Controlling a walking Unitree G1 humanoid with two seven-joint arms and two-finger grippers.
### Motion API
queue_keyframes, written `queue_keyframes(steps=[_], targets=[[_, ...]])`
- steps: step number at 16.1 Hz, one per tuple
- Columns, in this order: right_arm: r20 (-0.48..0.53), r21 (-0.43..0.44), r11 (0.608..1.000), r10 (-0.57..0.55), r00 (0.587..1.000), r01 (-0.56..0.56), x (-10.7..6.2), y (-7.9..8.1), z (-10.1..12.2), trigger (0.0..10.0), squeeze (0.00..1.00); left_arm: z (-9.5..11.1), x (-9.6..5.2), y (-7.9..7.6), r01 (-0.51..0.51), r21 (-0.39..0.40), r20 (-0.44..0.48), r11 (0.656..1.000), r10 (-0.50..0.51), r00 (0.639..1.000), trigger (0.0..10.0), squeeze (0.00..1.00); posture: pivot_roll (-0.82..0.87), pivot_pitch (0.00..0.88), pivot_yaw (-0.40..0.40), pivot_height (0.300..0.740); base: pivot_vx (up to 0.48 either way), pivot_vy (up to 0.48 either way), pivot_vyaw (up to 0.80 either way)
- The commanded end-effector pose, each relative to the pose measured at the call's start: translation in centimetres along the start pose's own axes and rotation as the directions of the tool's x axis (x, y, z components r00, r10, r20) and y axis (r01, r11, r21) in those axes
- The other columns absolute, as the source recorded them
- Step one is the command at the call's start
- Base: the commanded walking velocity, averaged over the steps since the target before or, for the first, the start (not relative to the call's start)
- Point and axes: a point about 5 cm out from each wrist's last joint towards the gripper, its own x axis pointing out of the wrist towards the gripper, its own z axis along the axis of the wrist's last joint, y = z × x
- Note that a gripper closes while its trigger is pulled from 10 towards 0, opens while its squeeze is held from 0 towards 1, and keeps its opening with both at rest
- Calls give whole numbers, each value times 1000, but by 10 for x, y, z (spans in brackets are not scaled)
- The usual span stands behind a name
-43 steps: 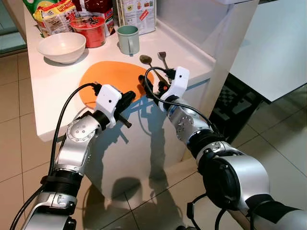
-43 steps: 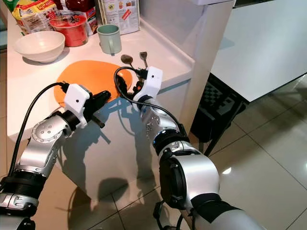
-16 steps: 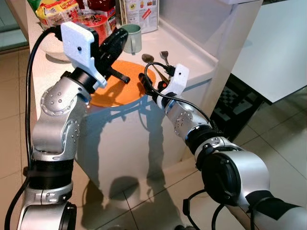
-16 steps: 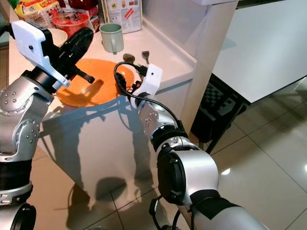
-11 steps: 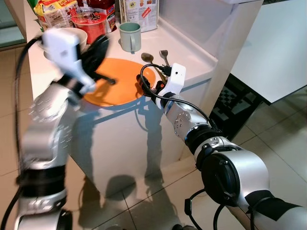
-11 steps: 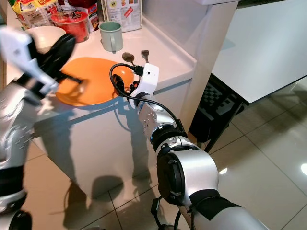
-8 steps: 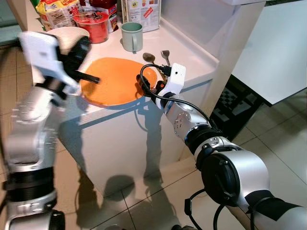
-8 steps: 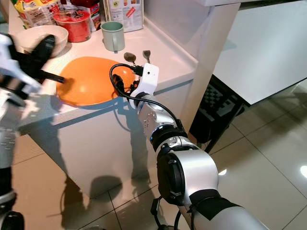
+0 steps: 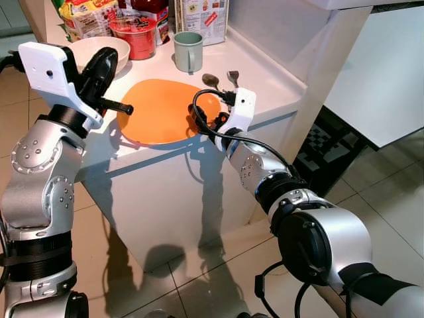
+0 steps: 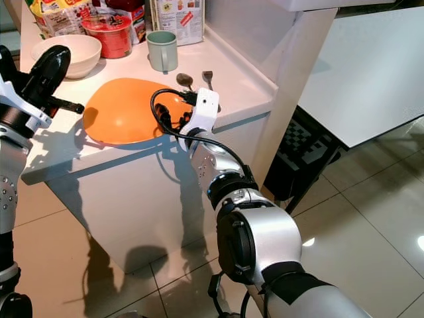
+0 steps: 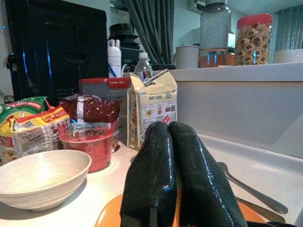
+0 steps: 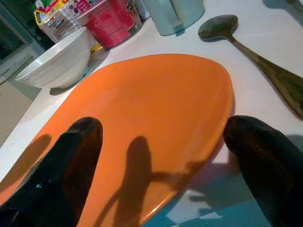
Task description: Setting the table
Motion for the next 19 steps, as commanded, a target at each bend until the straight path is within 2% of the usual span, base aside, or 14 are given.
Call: queue_keyframes(steps=[1, 2, 3, 17, 18, 19], targets=[[-52, 28, 996, 83, 995, -82, 4, 40, -19, 10000, 0, 2, 0, -3, 15, 7, -3, 1000, -15, 1000, 10000, 0, 278, 80, -46, 740, 0, 0, 0], [-56, 41, 997, 71, 996, -69, 4, 39, -20, 4627, 0, 2, 0, -4, 18, 7, -6, 1000, -18, 1000, 10000, 0, 279, 83, -43, 740, 0, 0, 0], [-57, 46, 997, 66, 996, -63, 4, 38, -21, 0, 0, 2, 0, -4, 19, 8, -7, 1000, -19, 1000, 10000, 0, 280, 84, -42, 740, 0, 0, 0], [-59, 52, 998, 48, 997, -45, 3, 36, -23, 0, 0, 4, 1, -6, 32, 10, -17, 999, -32, 999, 10000, 0, 278, 103, -31, 740, 0, 0, 0], [-63, 47, 998, 40, 997, -37, 3, 35, -24, 2157, 0, 4, 0, -6, 32, 11, -18, 999, -32, 999, 10000, 0, 277, 105, -31, 740, 0, 0, 0], [-65, 40, 999, 34, 997, -32, 3, 34, -24, 10000, 0, 4, 0, -6, 31, 11, -18, 999, -31, 999, 10000, 0, 276, 105, -32, 740, 0, 0, 0]])
